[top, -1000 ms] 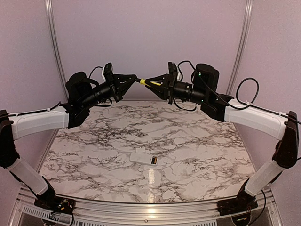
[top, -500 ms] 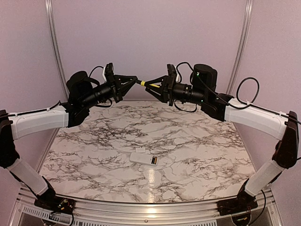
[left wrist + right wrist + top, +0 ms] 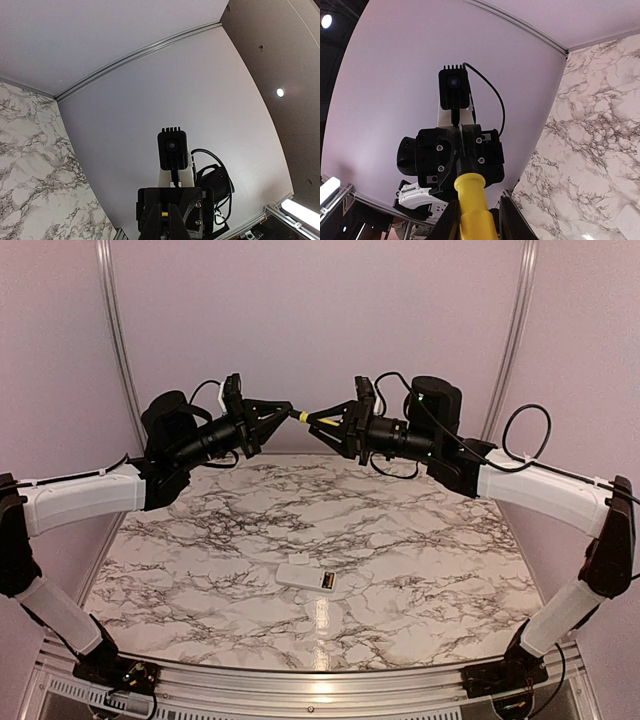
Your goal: Unload the batteries from the remote control
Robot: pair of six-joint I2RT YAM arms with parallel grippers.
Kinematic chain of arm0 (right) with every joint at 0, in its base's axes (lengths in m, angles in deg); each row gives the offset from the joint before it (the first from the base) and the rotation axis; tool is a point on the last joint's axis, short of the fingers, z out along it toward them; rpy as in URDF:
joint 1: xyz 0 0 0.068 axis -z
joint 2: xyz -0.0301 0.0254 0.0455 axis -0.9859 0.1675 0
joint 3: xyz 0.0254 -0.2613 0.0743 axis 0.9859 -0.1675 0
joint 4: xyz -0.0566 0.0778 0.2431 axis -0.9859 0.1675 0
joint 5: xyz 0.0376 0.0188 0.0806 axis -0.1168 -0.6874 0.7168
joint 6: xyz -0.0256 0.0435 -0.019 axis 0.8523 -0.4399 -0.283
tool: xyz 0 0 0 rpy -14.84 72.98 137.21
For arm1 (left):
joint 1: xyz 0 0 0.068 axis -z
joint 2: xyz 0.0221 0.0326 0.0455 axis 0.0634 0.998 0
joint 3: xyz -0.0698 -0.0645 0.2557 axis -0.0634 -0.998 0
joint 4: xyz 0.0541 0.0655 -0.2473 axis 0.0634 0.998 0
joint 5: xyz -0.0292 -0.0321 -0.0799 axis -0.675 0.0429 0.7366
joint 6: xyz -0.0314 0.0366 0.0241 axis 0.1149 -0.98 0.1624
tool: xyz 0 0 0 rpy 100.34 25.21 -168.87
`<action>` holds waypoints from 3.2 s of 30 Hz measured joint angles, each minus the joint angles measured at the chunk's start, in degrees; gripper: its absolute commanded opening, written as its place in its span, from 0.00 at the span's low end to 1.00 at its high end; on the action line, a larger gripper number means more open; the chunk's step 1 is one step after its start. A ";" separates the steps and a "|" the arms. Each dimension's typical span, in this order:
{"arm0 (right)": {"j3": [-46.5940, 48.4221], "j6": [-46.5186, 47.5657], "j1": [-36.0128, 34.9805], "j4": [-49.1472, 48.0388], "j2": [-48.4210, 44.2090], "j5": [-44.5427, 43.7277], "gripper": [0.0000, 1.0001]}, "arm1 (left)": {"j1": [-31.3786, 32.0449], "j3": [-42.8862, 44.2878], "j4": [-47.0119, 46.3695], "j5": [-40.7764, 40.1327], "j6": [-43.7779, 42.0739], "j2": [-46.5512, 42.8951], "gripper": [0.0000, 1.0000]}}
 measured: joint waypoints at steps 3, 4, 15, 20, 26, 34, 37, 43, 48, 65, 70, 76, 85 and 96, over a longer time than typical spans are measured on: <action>0.00 0.04 0.00 -0.35 0.00 0.04 0.22 | 0.00 0.00 -0.02 0.00 0.24 -0.02 0.00; 0.00 0.15 0.00 -0.66 -0.02 0.11 0.21 | 0.00 0.00 -0.09 -0.02 0.59 -0.07 0.00; 0.00 0.37 -0.24 -2.95 -0.22 0.22 0.25 | -0.22 -0.24 -1.11 0.00 1.25 -0.52 0.00; 0.00 0.33 -0.26 -3.21 -0.22 0.35 0.18 | -0.33 -0.68 -2.21 0.15 1.53 -0.52 0.00; 0.00 0.26 -0.26 -4.20 -0.22 1.22 0.07 | -0.44 -0.68 -3.17 0.70 2.51 -0.52 0.00; 0.00 0.35 -0.26 -4.13 -0.22 1.40 0.00 | -0.68 -0.68 -3.34 1.36 2.45 -0.44 0.25; 0.24 0.76 -0.37 -3.41 -0.28 1.27 0.00 | -1.03 -0.92 -2.71 1.53 1.29 -0.04 0.56; 0.92 2.97 -0.87 1.95 -1.29 -0.57 0.00 | -2.03 -2.58 0.11 1.53 -0.33 0.24 0.92; 1.66 4.74 -1.03 8.09 -2.86 -2.84 0.00 | -2.34 -4.09 3.61 0.72 -3.41 -0.57 0.99; 6.97 14.80 -1.01 42.12 -4.11 -12.90 0.00 | -2.71 -4.48 37.97 -14.64 -41.94 -11.72 0.99; 5.05 16.61 -0.90 48.06 -6.71 -14.08 0.00 | -2.95 -5.20 42.56 -15.91 -56.08 -10.36 0.94; 1.44 17.46 -0.57 52.06 -11.34 -15.67 0.00 | -2.95 -5.18 44.35 -11.80 -70.86 -6.99 0.94; -4.66 17.11 -0.50 57.02 -18.58 -17.86 0.00 | -1.90 -4.94 48.78 -4.37 -94.23 -2.32 0.94; -7.19 15.87 -0.46 59.41 -20.94 -18.40 0.00 | 3.04 -4.24 57.05 -2.27 -114.77 4.37 0.93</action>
